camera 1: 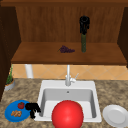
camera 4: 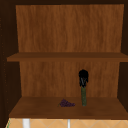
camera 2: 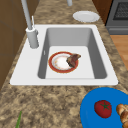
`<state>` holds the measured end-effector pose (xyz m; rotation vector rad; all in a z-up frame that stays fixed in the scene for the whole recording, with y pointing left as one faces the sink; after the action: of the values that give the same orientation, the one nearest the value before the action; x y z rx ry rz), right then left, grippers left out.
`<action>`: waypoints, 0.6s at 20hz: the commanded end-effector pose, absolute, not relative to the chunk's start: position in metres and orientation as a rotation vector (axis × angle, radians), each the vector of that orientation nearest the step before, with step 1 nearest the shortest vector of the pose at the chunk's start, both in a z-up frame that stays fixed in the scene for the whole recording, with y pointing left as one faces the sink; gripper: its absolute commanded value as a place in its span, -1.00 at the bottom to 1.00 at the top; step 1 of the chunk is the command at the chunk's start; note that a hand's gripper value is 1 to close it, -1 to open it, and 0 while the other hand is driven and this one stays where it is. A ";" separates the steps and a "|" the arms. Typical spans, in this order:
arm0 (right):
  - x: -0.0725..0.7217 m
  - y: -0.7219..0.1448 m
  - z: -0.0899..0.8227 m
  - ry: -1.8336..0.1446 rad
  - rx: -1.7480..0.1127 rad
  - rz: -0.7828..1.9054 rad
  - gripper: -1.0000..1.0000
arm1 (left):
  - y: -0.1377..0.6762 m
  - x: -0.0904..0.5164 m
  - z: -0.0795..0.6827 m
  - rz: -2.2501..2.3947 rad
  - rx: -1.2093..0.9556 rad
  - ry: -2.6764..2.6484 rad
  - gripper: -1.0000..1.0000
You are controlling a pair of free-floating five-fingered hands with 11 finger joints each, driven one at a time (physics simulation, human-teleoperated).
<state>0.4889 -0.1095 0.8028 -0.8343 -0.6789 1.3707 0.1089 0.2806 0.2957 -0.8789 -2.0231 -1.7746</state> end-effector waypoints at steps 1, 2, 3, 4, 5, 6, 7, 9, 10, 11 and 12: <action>0.511 -0.120 0.776 -0.706 -0.817 1.408 1.00 | 0.281 0.109 0.296 -1.775 -0.879 -2.023 0.00; 0.517 -0.121 0.768 -0.711 -0.813 1.410 1.00 | 0.281 0.109 0.296 -1.775 -0.879 -2.023 0.00; 0.518 -0.125 0.766 -0.720 -0.802 1.408 1.00 | 0.281 0.109 0.296 -1.775 -0.879 -2.023 0.00; 0.521 -0.128 0.761 -0.723 -0.792 1.404 1.00 | 0.281 0.109 0.296 -1.775 -0.879 -2.023 0.00; 0.525 -0.132 0.755 -0.725 -0.783 1.402 1.00 | 0.281 0.109 0.296 -1.775 -0.879 -2.023 0.00; 0.526 -0.137 0.749 -0.722 -0.770 1.402 1.00 | 0.281 0.109 0.296 -1.775 -0.879 -2.023 0.00; 0.533 -0.139 0.743 -0.715 -0.761 1.403 1.00 | 0.281 0.109 0.296 -1.775 -0.879 -2.023 0.00; 0.545 -0.142 0.739 -0.710 -0.775 1.405 1.00 | 0.281 0.109 0.296 -1.775 -0.879 -2.023 0.00; 0.551 -0.145 0.740 -0.701 -0.771 1.410 1.00 | 0.281 0.109 0.296 -1.775 -0.879 -2.023 0.00; 0.561 -0.147 0.742 -0.690 -0.766 1.414 1.00 | 0.281 0.109 0.296 -1.775 -0.879 -2.023 0.00; 0.569 -0.148 0.744 -0.679 -0.758 1.418 1.00 | 0.281 0.109 0.296 -1.775 -0.879 -2.023 0.00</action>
<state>0.5550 -0.1440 0.7642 -0.7652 -0.6680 1.3994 0.1089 0.2806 0.2957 -0.8789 -2.0231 -1.7746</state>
